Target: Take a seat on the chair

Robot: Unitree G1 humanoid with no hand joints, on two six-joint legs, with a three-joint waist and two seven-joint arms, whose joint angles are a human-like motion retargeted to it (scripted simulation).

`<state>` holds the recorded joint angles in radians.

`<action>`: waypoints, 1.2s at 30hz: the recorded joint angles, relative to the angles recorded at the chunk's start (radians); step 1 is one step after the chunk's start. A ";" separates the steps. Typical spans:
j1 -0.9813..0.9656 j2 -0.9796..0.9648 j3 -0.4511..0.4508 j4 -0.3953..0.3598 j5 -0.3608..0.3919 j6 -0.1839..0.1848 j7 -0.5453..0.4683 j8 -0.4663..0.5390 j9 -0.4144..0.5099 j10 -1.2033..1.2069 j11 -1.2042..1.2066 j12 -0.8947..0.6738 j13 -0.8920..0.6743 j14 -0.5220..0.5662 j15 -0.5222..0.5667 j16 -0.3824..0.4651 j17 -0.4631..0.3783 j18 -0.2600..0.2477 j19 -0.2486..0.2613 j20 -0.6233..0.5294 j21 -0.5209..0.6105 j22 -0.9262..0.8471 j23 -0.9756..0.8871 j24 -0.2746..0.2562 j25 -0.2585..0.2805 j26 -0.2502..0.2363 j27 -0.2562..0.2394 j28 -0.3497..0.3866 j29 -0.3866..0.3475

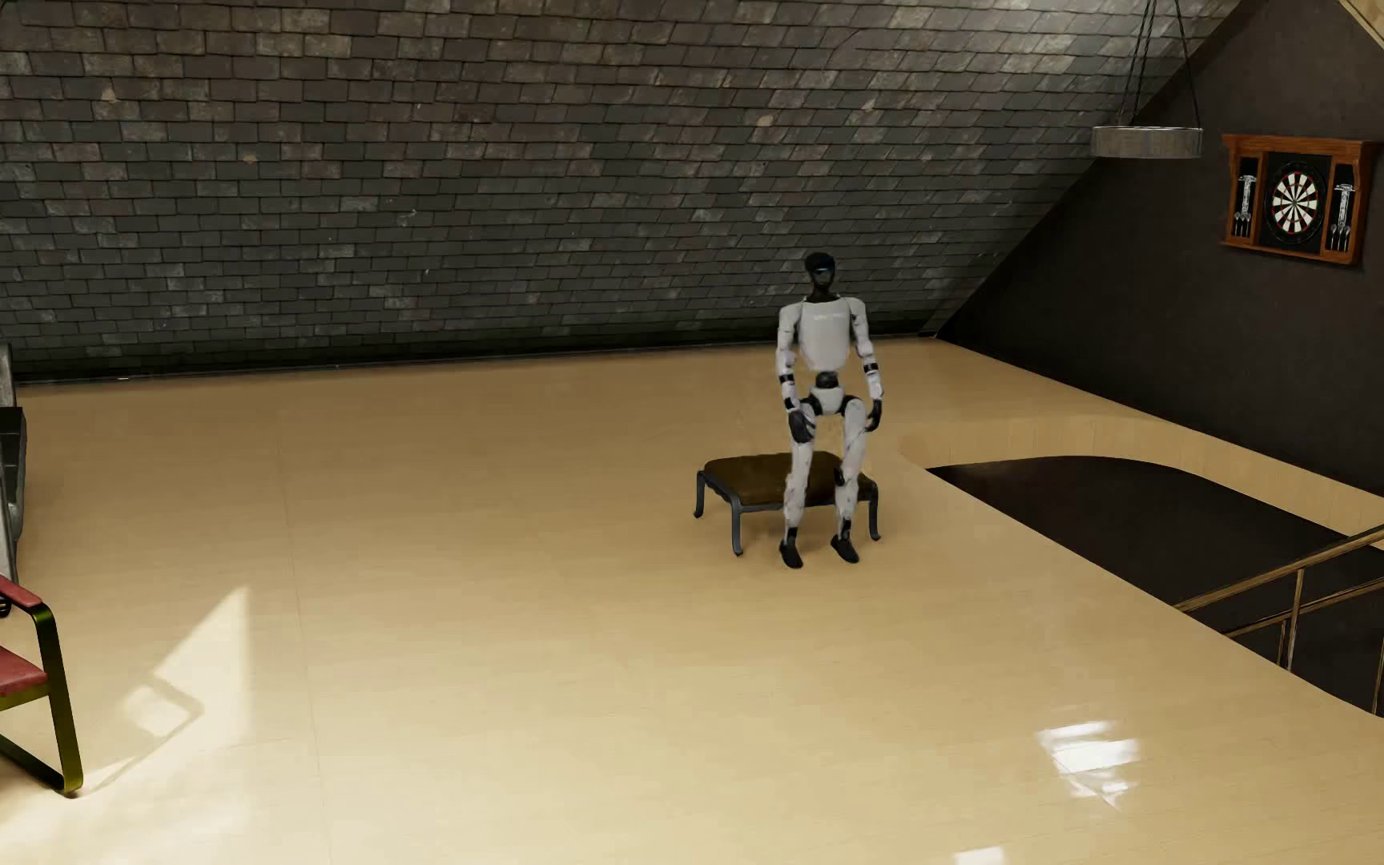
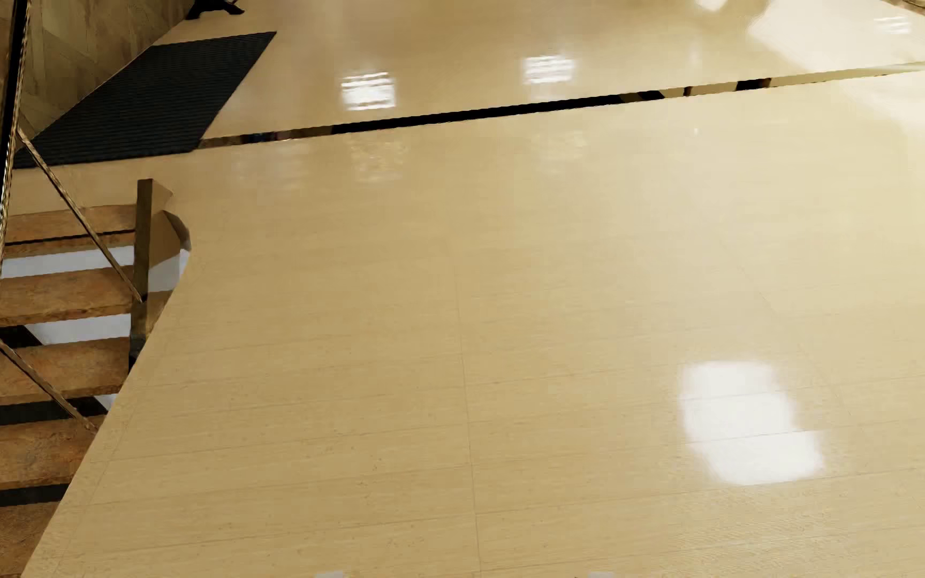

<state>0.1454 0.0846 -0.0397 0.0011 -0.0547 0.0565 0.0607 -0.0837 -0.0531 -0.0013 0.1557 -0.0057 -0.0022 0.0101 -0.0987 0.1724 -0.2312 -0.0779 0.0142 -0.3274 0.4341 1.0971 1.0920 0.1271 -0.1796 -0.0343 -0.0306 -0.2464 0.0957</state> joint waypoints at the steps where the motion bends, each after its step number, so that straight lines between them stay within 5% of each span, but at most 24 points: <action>1: -0.001 -0.002 -0.003 -0.001 0.001 0.002 0.002 0.001 0.004 0.001 0.001 -0.008 -0.017 -0.001 0.003 0.000 -0.030 0.003 -0.003 -0.008 0.013 -0.016 -0.009 0.026 0.025 -0.008 0.022 0.010 -0.007; 3: 0.000 -0.003 -0.003 0.002 -0.005 0.000 0.008 -0.005 0.001 0.001 0.003 -0.033 -0.026 -0.001 0.002 0.061 -0.112 -0.004 0.007 -0.015 0.038 -0.024 -0.060 0.007 -0.022 -0.006 0.009 -0.011 0.038; 5: 0.003 0.004 -0.003 0.000 -0.003 -0.003 0.013 -0.012 0.002 0.003 0.001 -0.052 -0.032 -0.002 0.001 0.123 -0.176 -0.003 0.002 -0.033 0.030 -0.036 -0.070 0.059 -0.074 -0.032 -0.019 -0.056 0.063; 7: 0.007 0.009 -0.002 -0.001 -0.003 -0.002 0.012 -0.013 0.000 0.002 0.001 -0.063 -0.037 -0.002 -0.001 0.149 -0.198 0.000 0.004 -0.019 0.013 0.026 -0.002 0.065 -0.049 -0.049 -0.001 0.008 0.014; 11: 0.011 0.021 -0.003 -0.004 -0.006 0.000 0.013 -0.025 -0.008 0.006 0.000 -0.065 -0.030 -0.004 -0.007 0.138 -0.190 0.001 0.006 0.036 -0.025 0.196 0.112 -0.030 0.003 -0.018 0.037 0.187 -0.097; 17: 0.015 0.020 -0.002 -0.002 -0.005 0.002 0.012 -0.022 -0.012 -0.003 0.000 -0.010 0.009 -0.001 -0.008 0.119 -0.142 -0.003 0.005 0.019 -0.015 0.106 0.036 0.024 -0.038 -0.046 0.007 0.106 -0.046; 22: -0.001 0.016 0.000 0.001 0.000 0.002 0.009 -0.018 0.019 0.019 0.000 -0.017 -0.012 0.003 0.003 0.062 -0.064 -0.001 -0.003 -0.005 0.037 0.069 -0.001 -0.002 -0.029 -0.020 0.020 0.069 -0.007; 25: -0.029 0.002 0.000 0.004 0.007 0.001 0.004 -0.018 0.067 0.067 0.025 -0.053 -0.053 0.002 0.007 0.059 -0.070 0.003 -0.012 -0.041 0.069 0.021 -0.042 -0.022 -0.020 0.004 0.026 0.025 0.035; 31: -0.240 -0.163 0.009 0.029 0.004 0.000 -0.016 0.017 0.212 0.328 0.216 -0.211 -0.213 -0.035 -0.014 0.093 -0.129 -0.007 -0.016 -0.187 0.212 -0.106 -0.161 0.030 -0.081 0.006 -0.003 0.001 0.144; 35: -0.425 -0.347 0.009 0.058 -0.017 -0.005 -0.020 0.035 0.367 0.483 0.380 -0.351 -0.370 -0.050 -0.051 0.142 -0.164 -0.038 0.009 -0.276 0.373 -0.194 -0.259 0.021 -0.115 -0.004 -0.020 0.071 0.117; 36: -0.478 -0.393 0.010 0.053 -0.028 -0.015 -0.034 0.063 0.420 0.527 0.430 -0.387 -0.434 -0.062 -0.109 0.150 -0.179 -0.040 0.008 -0.299 0.363 -0.198 -0.262 0.031 -0.111 -0.085 -0.102 0.066 0.164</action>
<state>-0.3325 -0.3087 -0.0302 0.0538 -0.0829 0.0417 0.0265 -0.0212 0.3668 0.5261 0.5854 -0.3929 -0.4358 -0.0518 -0.2077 0.3220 -0.4098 -0.1179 0.0227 -0.6269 0.7974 0.8989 0.8299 0.1582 -0.2911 -0.1188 -0.1322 -0.1807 0.2601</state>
